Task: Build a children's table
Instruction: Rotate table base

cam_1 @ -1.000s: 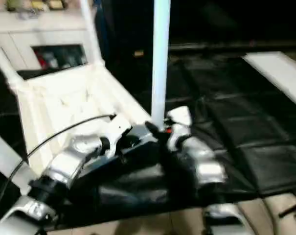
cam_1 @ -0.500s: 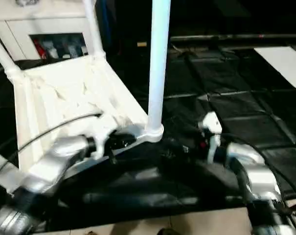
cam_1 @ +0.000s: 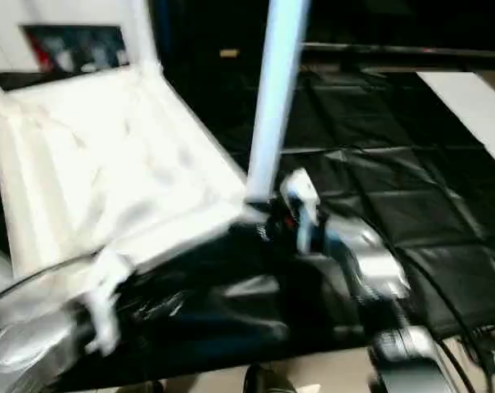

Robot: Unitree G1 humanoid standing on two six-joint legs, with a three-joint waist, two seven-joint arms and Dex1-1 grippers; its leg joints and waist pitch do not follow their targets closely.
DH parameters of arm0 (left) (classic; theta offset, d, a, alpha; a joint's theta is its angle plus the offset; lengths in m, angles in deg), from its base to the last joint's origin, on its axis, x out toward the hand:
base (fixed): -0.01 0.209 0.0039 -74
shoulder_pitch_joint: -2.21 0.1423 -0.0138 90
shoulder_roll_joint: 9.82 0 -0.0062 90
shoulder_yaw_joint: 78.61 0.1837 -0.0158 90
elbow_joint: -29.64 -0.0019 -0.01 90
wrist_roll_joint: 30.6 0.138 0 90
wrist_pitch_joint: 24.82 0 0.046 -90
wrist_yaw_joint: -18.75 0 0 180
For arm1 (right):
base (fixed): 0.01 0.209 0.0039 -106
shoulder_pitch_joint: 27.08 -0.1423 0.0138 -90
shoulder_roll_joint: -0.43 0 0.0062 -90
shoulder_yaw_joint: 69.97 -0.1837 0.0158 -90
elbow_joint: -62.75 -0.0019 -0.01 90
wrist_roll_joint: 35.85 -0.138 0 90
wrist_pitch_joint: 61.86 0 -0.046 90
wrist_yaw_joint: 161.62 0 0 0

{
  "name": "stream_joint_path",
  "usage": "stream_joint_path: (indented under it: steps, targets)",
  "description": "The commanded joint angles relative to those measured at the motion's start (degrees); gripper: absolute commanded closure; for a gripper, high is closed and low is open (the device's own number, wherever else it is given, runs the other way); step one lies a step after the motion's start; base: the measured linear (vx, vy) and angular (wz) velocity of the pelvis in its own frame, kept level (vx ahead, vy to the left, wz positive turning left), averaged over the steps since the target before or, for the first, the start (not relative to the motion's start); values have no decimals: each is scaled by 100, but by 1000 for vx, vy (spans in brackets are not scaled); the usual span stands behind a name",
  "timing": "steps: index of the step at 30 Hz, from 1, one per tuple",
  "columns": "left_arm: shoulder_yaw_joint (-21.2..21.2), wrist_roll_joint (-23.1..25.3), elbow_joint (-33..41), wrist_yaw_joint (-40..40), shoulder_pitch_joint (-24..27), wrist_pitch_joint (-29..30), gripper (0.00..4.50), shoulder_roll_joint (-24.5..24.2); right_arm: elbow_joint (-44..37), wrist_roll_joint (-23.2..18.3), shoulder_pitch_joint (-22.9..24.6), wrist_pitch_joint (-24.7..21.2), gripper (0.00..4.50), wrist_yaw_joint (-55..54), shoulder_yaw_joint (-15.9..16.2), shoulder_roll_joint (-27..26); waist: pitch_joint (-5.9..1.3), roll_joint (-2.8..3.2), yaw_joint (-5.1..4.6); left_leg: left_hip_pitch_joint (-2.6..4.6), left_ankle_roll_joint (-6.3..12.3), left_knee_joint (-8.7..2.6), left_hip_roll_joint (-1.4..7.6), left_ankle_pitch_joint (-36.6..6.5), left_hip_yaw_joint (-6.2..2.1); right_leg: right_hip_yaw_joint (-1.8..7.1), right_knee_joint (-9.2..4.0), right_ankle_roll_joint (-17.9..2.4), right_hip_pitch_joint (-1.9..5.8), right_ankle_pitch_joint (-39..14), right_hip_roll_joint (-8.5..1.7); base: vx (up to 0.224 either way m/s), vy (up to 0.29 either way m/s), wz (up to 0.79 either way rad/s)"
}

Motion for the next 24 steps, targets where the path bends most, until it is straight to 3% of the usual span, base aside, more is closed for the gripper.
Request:
stream_joint_path:
  steps: [1,2,3,4,6,8,9,10,12,13,16,20,21,23,24]
  targets:
    - [-200,-90,221,31,242,-22,223,-108,361,134,-146,231,131,-289,-98,-32,-235,49,-2,45,581,-476,212,-727,28,281,-336,-1376,269,-1438,-275,0,0,0]
    - [-502,-209,381,158,693,-43,213,-236,865,257,-462,420,131,-767,-138,-179,-242,25,-3,36,595,-474,210,-662,30,276,-325,-1383,291,-1388,-282,0,0,0]
    - [-642,-285,450,229,881,-35,213,-285,1101,332,-611,508,131,-1042,-149,-247,-241,50,-20,7,581,-483,206,-516,13,265,-282,-1445,315,-1252,-291,0,0,0]
    - [-747,-374,543,247,1048,6,200,-351,1333,395,-746,608,131,-1249,-167,-306,-260,21,-30,33,634,-454,198,-328,32,264,-252,-1453,317,-1014,-272,0,0,0]
    - [-1149,-608,740,458,1580,88,179,-559,2107,498,-1237,876,131,-2146,-337,-542,-224,42,-35,32,697,-449,198,-147,56,280,-220,-1560,291,-786,-274,0,0,0]
    - [-1309,-680,808,537,1777,94,167,-637,2402,500,-1422,965,131,-2481,-433,-637,-182,36,-42,39,617,-465,198,-456,76,282,-260,-1506,280,-1112,-272,0,0,0]
    - [-1624,-826,888,695,2034,126,167,-719,2779,489,-1656,1139,131,-2908,-568,-768,-172,56,-29,73,544,-463,196,-581,89,294,-253,-1485,260,-1155,-272,0,0,0]
    - [-1759,-883,904,758,2107,158,142,-747,2876,475,-1716,1193,131,-3000,-609,-806,-159,62,-27,68,472,-478,204,-714,98,290,-257,-1421,260,-1236,-266,0,0,0]
    - [-1989,-969,925,840,2217,138,134,-806,3031,450,-1810,1324,131,-3062,-657,-869,-148,74,-20,84,432,-475,206,-750,112,295,-240,-1351,248,-1102,-238,0,0,0]
    - [-2128,-1032,934,865,2251,102,127,-832,3092,429,-1854,1382,131,-3037,-670,-907,-153,42,-21,79,439,-477,212,-724,121,293,-225,-1336,262,-993,-232,0,0,0]
    - [-2372,-1248,931,754,2153,-85,104,-824,3266,413,-1941,1595,131,-2909,-688,-986,-165,45,-30,72,430,-472,216,-696,129,303,-194,-1362,283,-894,-247,0,0,0]
    - [-2458,-1402,838,381,1593,-370,69,-583,3388,485,-1958,1844,131,-2795,-710,-988,-188,28,-22,74,464,-437,211,-571,153,330,-144,-1467,300,-635,-265,0,0,0]
    - [-2264,-1370,668,167,974,-556,69,-345,3244,441,-1814,1824,131,-2809,-803,-922,-223,-6,-31,66,500,-417,203,-516,160,337,-124,-1485,328,-607,-267,0,0,0]
    - [-2158,-1286,569,87,723,-689,59,-252,3134,429,-1720,1808,131,-2833,-821,-893,-250,16,9,138,503,-391,206,-614,192,355,-140,-1480,277,-744,-261,0,0,0]
    - [-2030,-1273,449,39,459,-730,38,-151,2972,422,-1569,1772,131,-2895,-838,-853,-264,19,24,101,480,-396,201,-621,185,349,-137,-1478,312,-793,-268,0,0,0]
